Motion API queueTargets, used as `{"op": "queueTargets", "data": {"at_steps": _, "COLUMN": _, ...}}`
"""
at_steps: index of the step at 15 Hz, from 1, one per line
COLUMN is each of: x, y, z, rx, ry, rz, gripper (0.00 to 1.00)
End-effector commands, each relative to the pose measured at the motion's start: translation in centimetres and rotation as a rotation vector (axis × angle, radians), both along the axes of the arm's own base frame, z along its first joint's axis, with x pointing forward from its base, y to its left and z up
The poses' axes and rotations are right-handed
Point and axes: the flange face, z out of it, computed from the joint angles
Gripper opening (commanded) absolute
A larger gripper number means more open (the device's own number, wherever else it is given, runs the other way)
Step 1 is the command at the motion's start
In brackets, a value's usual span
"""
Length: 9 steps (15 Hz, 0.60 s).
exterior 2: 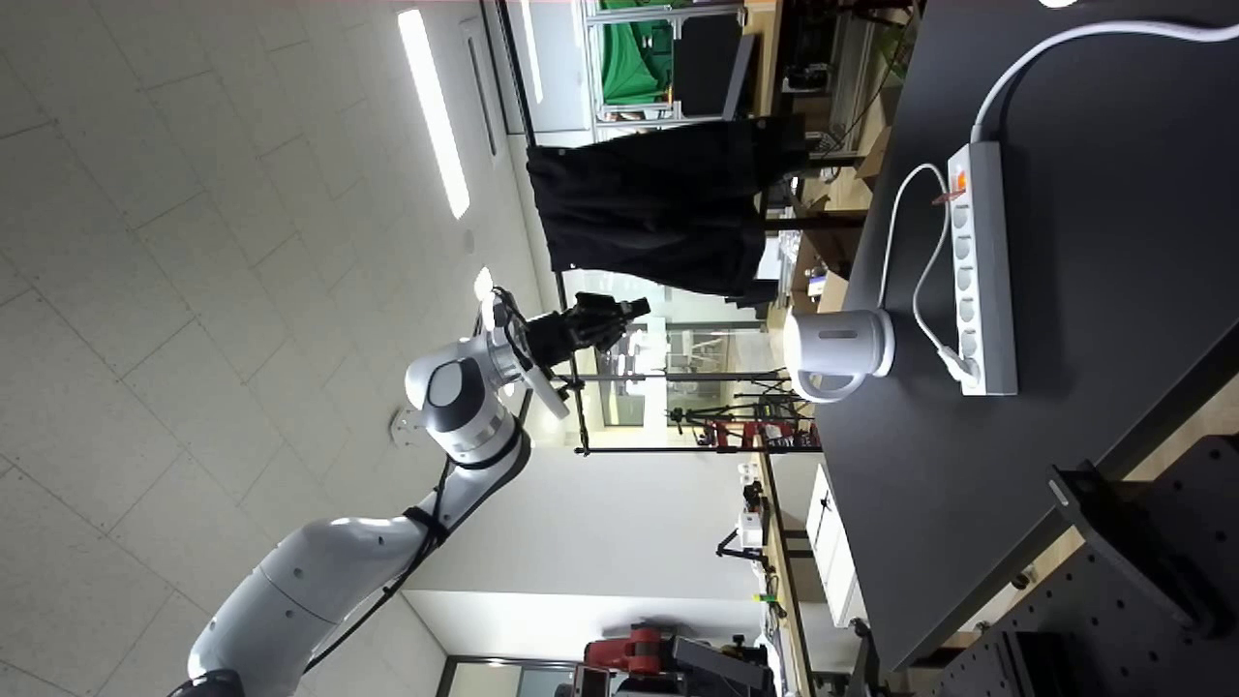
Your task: Turn on the white electric kettle
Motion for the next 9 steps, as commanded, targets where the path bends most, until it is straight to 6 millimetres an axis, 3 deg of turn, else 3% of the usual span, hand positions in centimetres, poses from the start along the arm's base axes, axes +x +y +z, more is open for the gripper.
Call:
{"op": "queueTargets", "data": {"at_steps": 1, "x": 1.8, "y": 2.3, "z": -0.6, "rx": -0.025, "ry": -0.082, "rz": -0.070, "gripper": 0.00}}
{"op": "queueTargets", "data": {"at_steps": 9, "x": 6.5, "y": 14.5, "z": -5.9, "rx": -0.065, "ry": -0.254, "rz": -0.062, "gripper": 0.00}}
